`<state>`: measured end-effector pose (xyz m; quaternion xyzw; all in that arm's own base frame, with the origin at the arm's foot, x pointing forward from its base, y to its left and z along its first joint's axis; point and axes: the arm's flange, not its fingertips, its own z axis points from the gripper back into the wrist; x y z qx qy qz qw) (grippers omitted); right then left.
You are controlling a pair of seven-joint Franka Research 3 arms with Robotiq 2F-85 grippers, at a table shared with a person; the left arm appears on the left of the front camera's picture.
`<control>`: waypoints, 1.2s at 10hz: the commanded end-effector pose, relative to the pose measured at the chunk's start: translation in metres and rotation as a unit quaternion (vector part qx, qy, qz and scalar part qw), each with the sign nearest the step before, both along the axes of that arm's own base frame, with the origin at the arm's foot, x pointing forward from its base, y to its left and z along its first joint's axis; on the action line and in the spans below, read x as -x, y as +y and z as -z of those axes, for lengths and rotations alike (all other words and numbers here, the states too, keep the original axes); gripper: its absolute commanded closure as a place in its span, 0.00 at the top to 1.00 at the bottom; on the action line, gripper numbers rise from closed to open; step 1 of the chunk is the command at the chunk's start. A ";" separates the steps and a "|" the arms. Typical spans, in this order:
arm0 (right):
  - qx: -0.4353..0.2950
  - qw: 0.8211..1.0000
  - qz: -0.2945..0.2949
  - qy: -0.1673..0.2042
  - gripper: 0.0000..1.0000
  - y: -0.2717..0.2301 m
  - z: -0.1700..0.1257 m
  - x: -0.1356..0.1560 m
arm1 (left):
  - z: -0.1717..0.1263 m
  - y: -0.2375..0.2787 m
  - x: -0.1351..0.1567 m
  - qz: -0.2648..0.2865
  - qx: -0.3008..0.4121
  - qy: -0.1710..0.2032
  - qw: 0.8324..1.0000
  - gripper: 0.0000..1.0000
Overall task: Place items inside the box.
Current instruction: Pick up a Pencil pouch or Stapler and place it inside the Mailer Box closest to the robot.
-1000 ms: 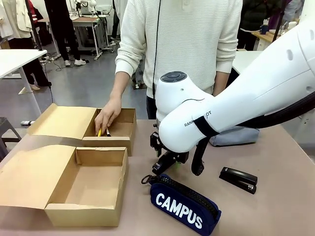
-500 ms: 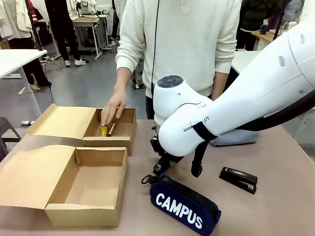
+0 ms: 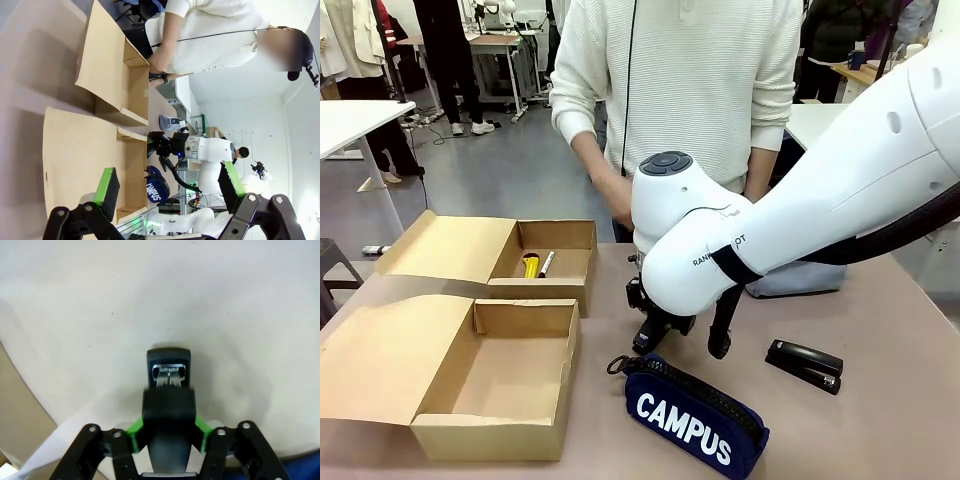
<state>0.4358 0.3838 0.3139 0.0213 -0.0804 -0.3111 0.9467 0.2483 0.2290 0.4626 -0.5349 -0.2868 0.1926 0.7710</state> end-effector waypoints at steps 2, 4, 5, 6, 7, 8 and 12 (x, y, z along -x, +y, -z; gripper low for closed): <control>-0.045 0.997 -0.060 -0.025 0.00 -0.035 -0.082 0.049 | 0.000 0.000 0.000 0.001 0.003 -0.016 1.000 1.00; -0.031 0.991 -0.129 -0.009 0.00 -0.055 -0.131 0.101 | 0.000 0.000 0.000 0.001 0.003 -0.016 1.000 1.00; -0.034 0.986 -0.164 0.001 0.00 -0.056 -0.138 0.123 | 0.000 0.000 0.000 0.001 0.003 -0.016 1.000 1.00; -0.045 0.975 -0.216 0.016 0.00 -0.054 -0.140 0.145 | 0.000 0.000 0.000 0.001 0.003 -0.016 1.000 1.00; -0.059 0.961 -0.270 0.028 0.00 -0.051 -0.142 0.165 | 0.000 0.000 0.000 0.001 0.003 -0.016 1.000 1.00; -0.066 0.941 -0.330 0.044 0.00 -0.048 -0.142 0.184 | 0.000 0.000 0.000 0.001 0.003 -0.016 1.000 1.00; -0.057 0.936 -0.345 0.036 0.00 -0.033 -0.142 0.198 | 0.000 0.000 0.000 0.001 0.003 -0.016 1.000 1.00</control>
